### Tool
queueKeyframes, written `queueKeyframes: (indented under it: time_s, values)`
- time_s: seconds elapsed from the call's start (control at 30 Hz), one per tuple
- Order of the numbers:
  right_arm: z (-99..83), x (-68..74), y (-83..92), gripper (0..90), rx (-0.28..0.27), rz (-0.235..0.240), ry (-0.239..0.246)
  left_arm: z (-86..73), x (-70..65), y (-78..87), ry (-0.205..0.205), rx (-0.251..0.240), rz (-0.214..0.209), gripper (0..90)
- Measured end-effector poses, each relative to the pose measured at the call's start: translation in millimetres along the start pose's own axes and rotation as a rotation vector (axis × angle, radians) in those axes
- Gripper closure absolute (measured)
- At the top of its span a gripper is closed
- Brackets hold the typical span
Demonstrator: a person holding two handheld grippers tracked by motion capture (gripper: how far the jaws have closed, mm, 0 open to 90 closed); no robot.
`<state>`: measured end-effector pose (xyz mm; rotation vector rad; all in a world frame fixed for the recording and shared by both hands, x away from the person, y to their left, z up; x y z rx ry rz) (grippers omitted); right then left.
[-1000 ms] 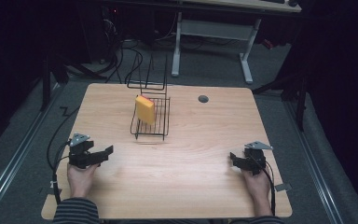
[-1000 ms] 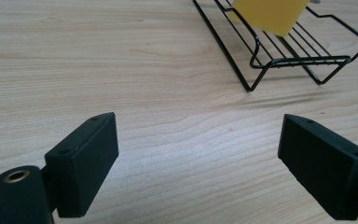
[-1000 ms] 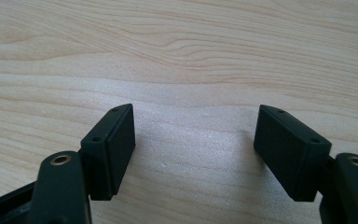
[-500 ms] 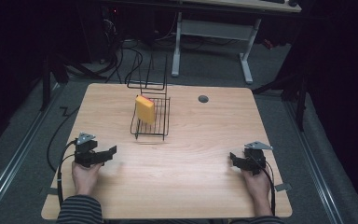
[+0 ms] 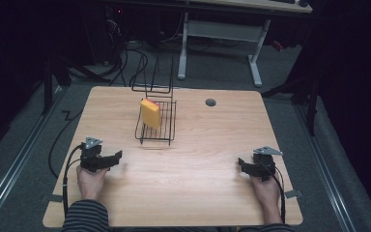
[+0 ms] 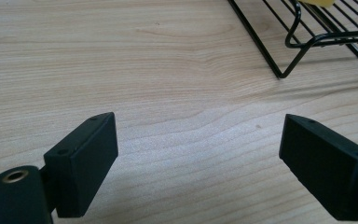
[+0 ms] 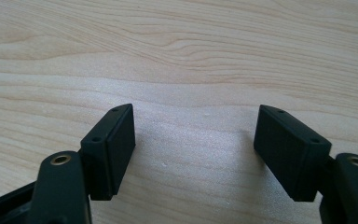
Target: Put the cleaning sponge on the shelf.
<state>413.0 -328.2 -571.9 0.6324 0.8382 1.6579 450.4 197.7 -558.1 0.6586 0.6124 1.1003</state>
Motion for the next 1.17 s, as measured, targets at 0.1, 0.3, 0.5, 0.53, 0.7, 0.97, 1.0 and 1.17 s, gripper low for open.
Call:
queueKeyframes:
  time_s: [0.1, 0.3, 0.5, 0.53, 0.7, 0.97, 1.0, 1.17]
  values:
    - [0.0, 0.0, 0.0, 29.5, 0.000, 0.000, 0.000, 0.0, -0.7, -1.5, -0.008, 0.001, 0.010, 12.2]
    - [0.0, 0.0, 0.0, 29.5, 0.000, 0.000, 0.000, -0.6, -1.3, -9.8, -0.030, 0.025, 0.045, 11.3]
    - [0.0, 0.0, 0.0, 29.5, 0.000, 0.000, 0.000, -2.3, -2.5, -15.4, -0.039, 0.042, 0.058, 10.9]
    - [0.0, 0.0, 0.0, 29.5, 0.000, 0.000, 0.000, -3.7, -2.1, -18.5, -0.042, 0.053, 0.065, 10.9]
    - [0.0, 0.1, 0.0, 29.4, 0.000, 0.001, 0.000, -4.2, -0.4, -25.0, -0.060, 0.078, 0.091, 11.2]
    - [-0.1, 0.1, 0.0, 29.4, 0.000, 0.001, 0.000, -4.9, -2.0, -23.9, -0.063, 0.073, 0.094, 14.3]
    - [-0.1, 0.0, 0.0, 29.4, 0.000, 0.001, 0.000, -5.0, -2.1, -23.8, -0.062, 0.071, 0.095, 14.3]
    - [-0.1, 0.0, 0.0, 29.4, 0.000, 0.002, 0.000, -5.4, -2.6, -23.3, -0.061, 0.069, 0.097, 15.4]
Point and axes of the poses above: each handheld gripper's, and its own axes: y roughly backward along the jaws, z roughly out of its top, x roughly to its left, the point moved 6 cm from there along -y, roughly forward along the jaws, and after that the axes turned 9 degrees about x, right-handed, at the moved point
